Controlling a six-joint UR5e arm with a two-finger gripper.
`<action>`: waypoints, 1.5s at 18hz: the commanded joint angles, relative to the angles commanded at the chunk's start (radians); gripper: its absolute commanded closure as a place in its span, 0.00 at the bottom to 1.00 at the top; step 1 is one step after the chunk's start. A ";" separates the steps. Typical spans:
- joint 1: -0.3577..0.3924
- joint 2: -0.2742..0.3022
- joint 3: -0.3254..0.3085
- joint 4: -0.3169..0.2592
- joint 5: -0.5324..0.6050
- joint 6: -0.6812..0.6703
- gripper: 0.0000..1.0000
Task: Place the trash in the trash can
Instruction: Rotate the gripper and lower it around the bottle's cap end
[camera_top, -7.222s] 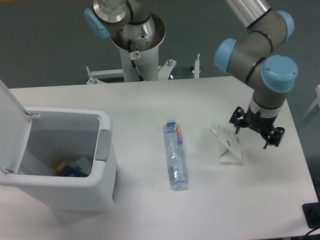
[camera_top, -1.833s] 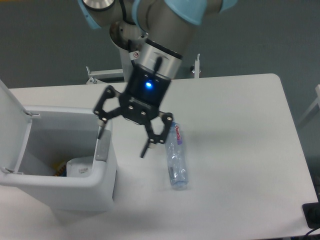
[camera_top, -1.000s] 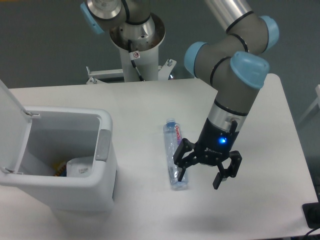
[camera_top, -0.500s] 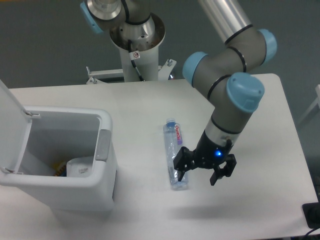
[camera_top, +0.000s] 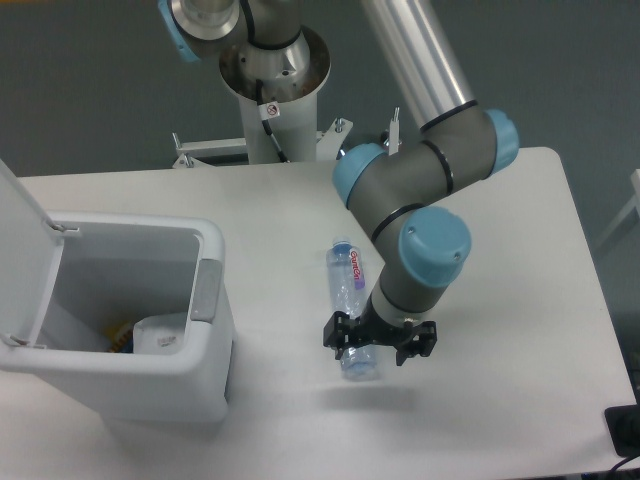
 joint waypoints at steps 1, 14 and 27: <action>-0.002 -0.002 -0.005 -0.002 0.011 0.000 0.00; -0.057 -0.051 -0.031 0.005 0.173 -0.012 0.04; -0.057 -0.043 -0.017 -0.005 0.167 -0.011 0.52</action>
